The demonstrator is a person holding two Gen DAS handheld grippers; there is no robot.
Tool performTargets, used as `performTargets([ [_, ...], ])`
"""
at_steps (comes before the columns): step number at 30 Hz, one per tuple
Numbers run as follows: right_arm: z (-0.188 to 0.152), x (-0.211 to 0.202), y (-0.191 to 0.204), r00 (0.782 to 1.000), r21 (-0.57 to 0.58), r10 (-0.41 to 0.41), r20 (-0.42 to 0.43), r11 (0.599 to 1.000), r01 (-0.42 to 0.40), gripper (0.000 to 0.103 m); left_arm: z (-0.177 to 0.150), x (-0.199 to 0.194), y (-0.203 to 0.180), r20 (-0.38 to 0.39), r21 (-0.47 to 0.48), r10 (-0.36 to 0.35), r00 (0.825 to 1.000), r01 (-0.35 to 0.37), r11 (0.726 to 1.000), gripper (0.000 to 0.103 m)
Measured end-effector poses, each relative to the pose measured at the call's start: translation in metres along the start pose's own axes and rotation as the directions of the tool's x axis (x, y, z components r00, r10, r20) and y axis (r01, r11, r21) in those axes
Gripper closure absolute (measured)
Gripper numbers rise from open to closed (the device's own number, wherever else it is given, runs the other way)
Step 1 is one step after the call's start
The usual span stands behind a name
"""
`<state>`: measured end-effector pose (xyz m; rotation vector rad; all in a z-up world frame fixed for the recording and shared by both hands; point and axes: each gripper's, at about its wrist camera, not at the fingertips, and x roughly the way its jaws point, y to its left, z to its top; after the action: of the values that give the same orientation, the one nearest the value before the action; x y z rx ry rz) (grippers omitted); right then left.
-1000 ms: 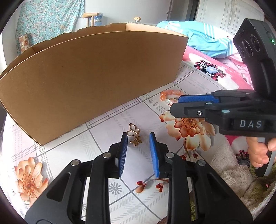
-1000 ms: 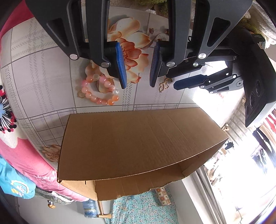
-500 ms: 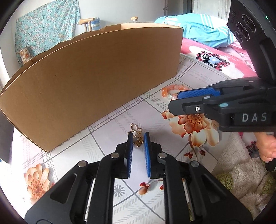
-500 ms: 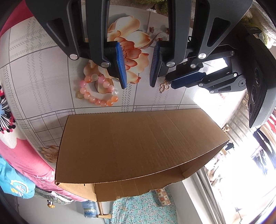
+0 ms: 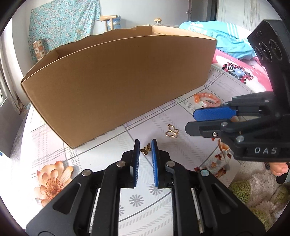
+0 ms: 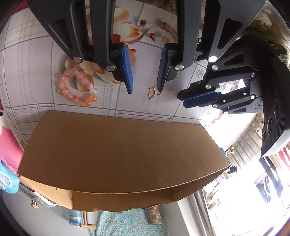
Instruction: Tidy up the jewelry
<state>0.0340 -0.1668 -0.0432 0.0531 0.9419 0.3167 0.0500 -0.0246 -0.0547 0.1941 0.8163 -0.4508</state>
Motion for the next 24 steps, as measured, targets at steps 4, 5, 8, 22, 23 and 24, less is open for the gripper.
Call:
performTargets([
  [4,0.004,0.014,0.010,1.000,-0.051,-0.008,-0.024,0.999,0.006,0.075,-0.002,-0.001,0.012,-0.003,-0.030,0.014,1.000,-0.014,0.999,0.091],
  [5,0.005,0.016,0.011,1.000,-0.060,-0.014,-0.027,0.998,0.012,0.075,-0.003,0.000,0.014,-0.003,-0.035,0.014,1.000,-0.014,0.999,0.091],
  [8,0.009,0.021,0.014,0.999,-0.076,-0.030,-0.026,0.997,0.028,0.075,-0.004,0.000,0.019,0.000,-0.048,0.012,1.000,-0.012,0.999,0.091],
  [22,0.016,0.030,0.034,0.992,-0.112,-0.116,-0.044,0.988,0.110,0.088,-0.009,-0.001,0.030,0.017,-0.077,-0.009,1.000,0.010,0.997,0.091],
  [23,0.015,0.030,0.035,0.992,-0.111,-0.116,-0.043,0.988,0.111,0.088,-0.009,-0.001,0.030,0.018,-0.078,-0.010,1.000,0.011,0.997,0.091],
  [24,0.015,0.030,0.035,0.992,-0.109,-0.116,-0.043,0.988,0.111,0.088,-0.010,-0.002,0.030,0.018,-0.079,-0.010,1.000,0.011,0.997,0.091],
])
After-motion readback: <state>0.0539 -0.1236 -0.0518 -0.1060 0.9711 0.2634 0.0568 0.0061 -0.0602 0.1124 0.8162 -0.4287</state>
